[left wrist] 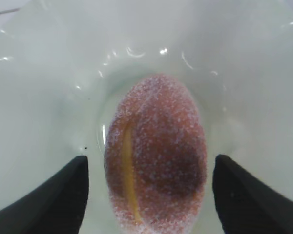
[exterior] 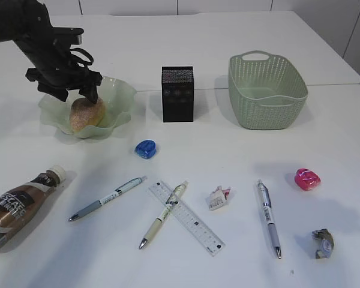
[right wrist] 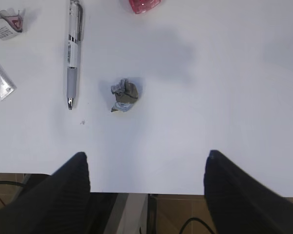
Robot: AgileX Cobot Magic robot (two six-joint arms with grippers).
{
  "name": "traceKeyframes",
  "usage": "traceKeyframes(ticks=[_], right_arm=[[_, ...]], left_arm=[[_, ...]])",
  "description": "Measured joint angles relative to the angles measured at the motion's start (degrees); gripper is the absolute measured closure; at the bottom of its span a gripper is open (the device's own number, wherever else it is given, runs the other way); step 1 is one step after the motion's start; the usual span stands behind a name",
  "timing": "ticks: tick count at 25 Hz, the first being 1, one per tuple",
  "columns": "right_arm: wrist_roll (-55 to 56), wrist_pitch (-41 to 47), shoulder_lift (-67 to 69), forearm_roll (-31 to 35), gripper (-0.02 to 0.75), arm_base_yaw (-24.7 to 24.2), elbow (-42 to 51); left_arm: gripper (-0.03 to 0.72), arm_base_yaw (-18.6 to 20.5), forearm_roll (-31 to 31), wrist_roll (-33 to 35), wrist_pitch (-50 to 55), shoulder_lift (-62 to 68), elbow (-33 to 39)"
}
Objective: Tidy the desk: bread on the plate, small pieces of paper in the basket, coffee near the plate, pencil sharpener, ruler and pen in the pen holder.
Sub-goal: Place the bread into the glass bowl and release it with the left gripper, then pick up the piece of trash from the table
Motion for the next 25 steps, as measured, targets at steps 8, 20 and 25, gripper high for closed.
traceKeyframes(ticks=[8,20,25], right_arm=[[2.5,0.4,0.0,1.8,0.172,0.0,0.0],[-0.3,0.4,0.0,3.9,0.172,0.0,0.0],[-0.3,0.4,0.0,4.6,0.172,0.0,0.0]], left_arm=[[0.136,0.0,0.2,0.0,9.5,-3.0,-4.2],[0.174,0.0,2.8,0.0,23.9,-8.3,-13.9],[0.177,0.0,2.8,0.0,24.2,-12.7,-13.9]])
